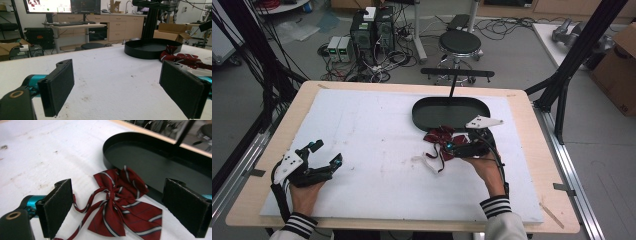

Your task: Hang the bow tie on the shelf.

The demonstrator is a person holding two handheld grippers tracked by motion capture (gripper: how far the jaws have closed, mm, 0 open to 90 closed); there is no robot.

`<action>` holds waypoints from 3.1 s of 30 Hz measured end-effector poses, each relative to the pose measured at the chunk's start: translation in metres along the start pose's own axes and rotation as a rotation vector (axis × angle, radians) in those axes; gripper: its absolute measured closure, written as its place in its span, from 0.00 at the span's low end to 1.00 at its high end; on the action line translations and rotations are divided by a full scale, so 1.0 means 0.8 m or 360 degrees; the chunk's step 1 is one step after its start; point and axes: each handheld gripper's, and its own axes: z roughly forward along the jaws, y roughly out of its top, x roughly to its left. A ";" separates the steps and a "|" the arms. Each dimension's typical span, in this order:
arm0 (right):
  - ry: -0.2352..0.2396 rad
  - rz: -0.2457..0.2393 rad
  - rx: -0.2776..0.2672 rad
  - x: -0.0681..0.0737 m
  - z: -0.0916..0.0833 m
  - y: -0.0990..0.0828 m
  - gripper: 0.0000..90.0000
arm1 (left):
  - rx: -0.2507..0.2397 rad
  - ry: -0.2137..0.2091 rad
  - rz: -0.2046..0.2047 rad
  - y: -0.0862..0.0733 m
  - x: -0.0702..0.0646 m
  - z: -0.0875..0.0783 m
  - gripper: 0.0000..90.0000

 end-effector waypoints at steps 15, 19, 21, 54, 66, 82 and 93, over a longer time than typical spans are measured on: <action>0.0063 -0.0034 0.0258 -0.008 0.034 0.027 0.17 | 0.0013 -0.0009 0.0004 0.000 0.001 0.000 0.14; 0.0121 -0.0016 0.0315 -0.006 0.049 0.026 0.21 | 0.0014 -0.0010 0.0004 0.000 0.001 0.000 0.14; 0.0120 -0.0012 0.0352 -0.006 0.054 0.025 0.22 | 0.0015 -0.0010 0.0005 0.000 0.001 0.000 0.14; 0.0063 -0.0056 0.0738 -0.002 0.112 0.029 0.60 | 0.0014 -0.0016 -0.0003 0.000 0.001 0.000 0.14; 0.0040 -0.0071 0.0816 0.000 0.121 0.026 0.70 | 0.0013 -0.0016 -0.0001 0.000 0.001 0.000 0.14; -0.0050 -0.0115 0.0894 0.007 0.126 0.027 0.84 | 0.0010 -0.0013 -0.0002 0.000 0.002 0.000 0.14; -0.0041 -0.0083 0.0763 0.005 0.108 0.035 0.84 | 0.0009 -0.0013 0.0001 0.000 0.001 0.000 0.14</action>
